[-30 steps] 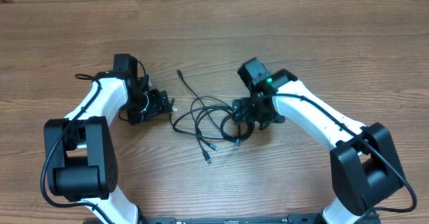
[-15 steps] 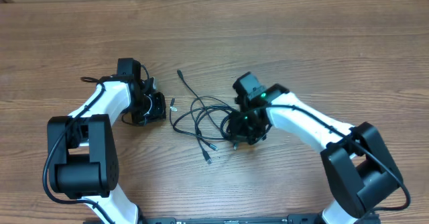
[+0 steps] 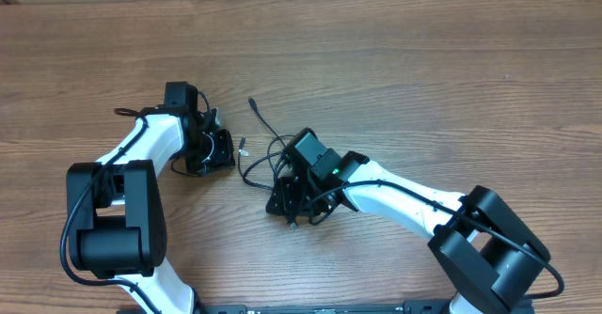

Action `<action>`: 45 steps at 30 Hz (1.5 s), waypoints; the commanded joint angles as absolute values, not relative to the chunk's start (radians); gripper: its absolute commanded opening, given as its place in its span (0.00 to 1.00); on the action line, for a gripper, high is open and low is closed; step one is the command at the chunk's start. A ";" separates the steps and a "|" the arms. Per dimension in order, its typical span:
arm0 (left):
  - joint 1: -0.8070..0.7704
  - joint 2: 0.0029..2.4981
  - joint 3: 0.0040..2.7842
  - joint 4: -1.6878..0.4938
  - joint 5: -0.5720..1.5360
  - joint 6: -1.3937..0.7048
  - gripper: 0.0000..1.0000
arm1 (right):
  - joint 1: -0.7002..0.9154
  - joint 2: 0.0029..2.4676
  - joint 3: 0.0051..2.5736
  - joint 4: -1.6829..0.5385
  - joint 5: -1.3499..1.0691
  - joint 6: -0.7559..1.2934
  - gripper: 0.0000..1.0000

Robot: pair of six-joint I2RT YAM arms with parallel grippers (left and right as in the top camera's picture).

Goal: Untangle cables

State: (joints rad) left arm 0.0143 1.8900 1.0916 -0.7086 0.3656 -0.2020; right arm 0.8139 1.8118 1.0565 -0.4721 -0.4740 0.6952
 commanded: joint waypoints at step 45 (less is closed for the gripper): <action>-0.001 1.949 1.051 -0.701 0.311 -0.187 0.22 | 0.697 1.827 1.100 -0.492 -0.198 0.444 0.46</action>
State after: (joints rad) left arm 0.0124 1.8896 1.0916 -0.7044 0.3935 -0.2020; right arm 0.6971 1.8122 1.1065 -0.5102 -0.2153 0.4431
